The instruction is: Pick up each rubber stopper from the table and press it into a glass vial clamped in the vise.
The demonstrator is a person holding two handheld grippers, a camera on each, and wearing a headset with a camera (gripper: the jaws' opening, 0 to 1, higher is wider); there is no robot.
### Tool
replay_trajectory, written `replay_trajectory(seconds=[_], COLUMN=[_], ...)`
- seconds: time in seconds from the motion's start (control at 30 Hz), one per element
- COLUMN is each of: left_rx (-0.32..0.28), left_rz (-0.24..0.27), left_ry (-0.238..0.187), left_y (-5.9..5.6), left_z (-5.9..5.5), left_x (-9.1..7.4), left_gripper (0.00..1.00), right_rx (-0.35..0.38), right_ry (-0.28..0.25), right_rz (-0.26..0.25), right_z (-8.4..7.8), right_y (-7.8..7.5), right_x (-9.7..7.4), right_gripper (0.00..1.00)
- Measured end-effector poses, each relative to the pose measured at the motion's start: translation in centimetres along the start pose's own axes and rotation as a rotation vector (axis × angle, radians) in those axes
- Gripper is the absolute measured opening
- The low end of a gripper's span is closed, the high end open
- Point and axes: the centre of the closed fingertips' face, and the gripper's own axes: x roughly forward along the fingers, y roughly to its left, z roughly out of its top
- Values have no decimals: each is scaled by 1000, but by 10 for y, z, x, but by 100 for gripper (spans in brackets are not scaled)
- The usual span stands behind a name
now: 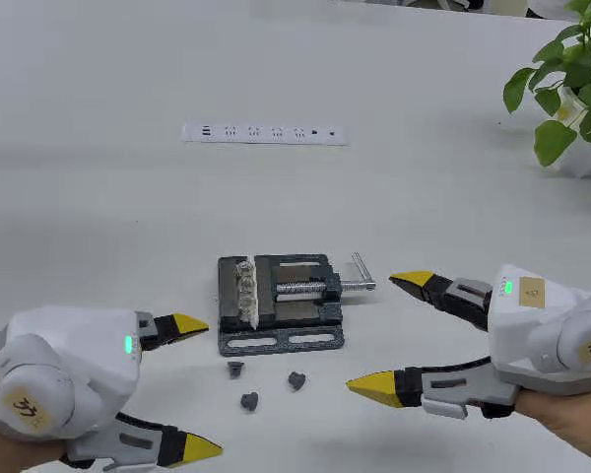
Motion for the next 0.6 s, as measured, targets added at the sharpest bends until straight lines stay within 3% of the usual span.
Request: replay_trajectory(seconds=[0.6], left_rx=[64], left_rz=[-86], left_ry=[74], left_y=[-5], left_z=[-6], left_x=[19], left_gripper=[51], right_rx=[8], right_ry=[-1], right_rz=[-3], right_z=[-1], right_y=[0], right_x=[0], right_gripper=[76])
